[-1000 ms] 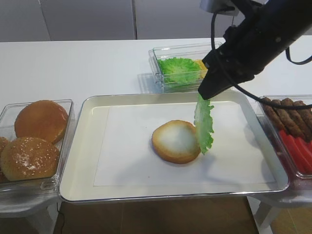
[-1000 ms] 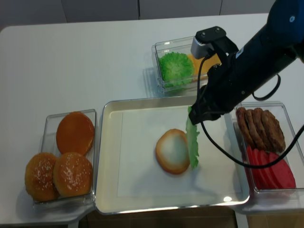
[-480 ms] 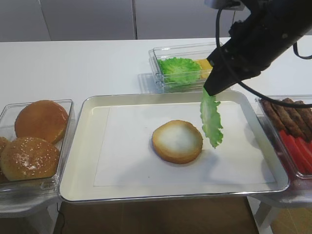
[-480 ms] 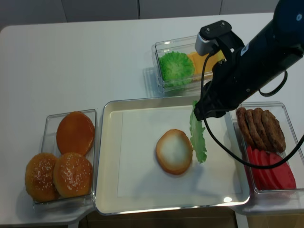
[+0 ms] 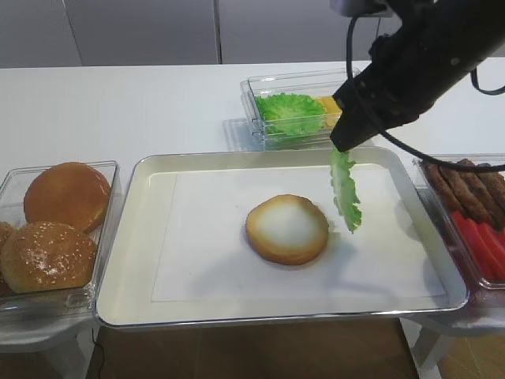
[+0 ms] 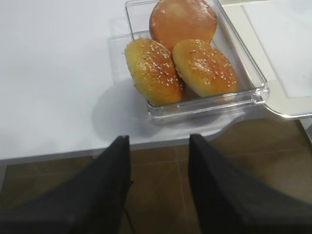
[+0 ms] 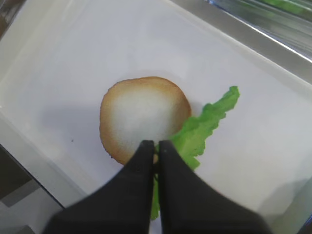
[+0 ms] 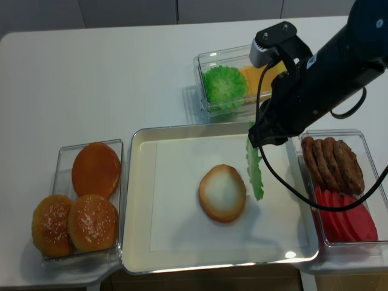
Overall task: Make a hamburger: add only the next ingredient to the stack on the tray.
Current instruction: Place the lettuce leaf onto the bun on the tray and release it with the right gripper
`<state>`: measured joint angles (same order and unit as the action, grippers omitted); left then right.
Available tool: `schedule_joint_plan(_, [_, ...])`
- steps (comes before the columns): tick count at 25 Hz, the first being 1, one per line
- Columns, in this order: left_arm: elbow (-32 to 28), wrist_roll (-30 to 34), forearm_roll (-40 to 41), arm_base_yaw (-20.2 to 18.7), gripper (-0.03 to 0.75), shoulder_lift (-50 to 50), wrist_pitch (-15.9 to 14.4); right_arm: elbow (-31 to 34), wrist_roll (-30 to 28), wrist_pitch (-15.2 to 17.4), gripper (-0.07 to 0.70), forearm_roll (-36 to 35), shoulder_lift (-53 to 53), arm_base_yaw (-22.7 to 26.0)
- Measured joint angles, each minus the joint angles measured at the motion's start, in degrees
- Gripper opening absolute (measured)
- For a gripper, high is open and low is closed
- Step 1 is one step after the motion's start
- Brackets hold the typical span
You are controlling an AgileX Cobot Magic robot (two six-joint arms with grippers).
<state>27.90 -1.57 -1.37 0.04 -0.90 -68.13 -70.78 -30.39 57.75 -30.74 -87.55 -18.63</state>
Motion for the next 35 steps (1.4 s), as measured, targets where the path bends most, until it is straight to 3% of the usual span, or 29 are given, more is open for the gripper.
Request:
schedule_joint_plan(30, [0.0,0.0,0.0,0.0,0.302,0.0,0.0,0.0,-2.7,0.4,0.012,-5.7,-4.3,-0.1])
schedule_joint_plan(32, [0.0,0.0,0.0,0.0,0.302,0.0,0.0,0.0,-2.7,0.5,0.040,-6.1,-4.3,-0.1])
schedule_joint_plan(35, [0.0,0.0,0.0,0.0,0.302,0.0,0.0,0.0,-2.7,1.4,0.154,-6.7,-4.3,-0.1])
